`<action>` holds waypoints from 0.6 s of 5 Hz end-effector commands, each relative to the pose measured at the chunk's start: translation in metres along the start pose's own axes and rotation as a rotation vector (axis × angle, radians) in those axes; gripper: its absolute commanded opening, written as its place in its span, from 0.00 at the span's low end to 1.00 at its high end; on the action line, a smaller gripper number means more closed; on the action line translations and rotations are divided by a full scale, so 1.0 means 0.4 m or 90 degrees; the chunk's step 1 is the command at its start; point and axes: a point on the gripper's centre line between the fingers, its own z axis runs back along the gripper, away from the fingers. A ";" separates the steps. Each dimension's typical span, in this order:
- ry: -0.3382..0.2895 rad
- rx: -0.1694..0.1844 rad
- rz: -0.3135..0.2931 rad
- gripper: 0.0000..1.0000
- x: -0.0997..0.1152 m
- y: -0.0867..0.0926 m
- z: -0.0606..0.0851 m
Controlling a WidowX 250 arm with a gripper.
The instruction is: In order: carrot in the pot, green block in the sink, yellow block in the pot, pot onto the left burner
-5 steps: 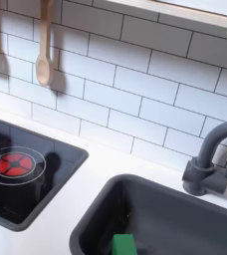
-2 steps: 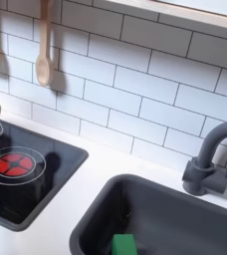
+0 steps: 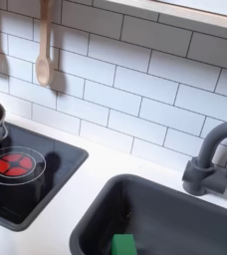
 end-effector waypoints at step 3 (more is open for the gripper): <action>-0.079 -0.026 -0.008 1.00 -0.035 -0.026 0.153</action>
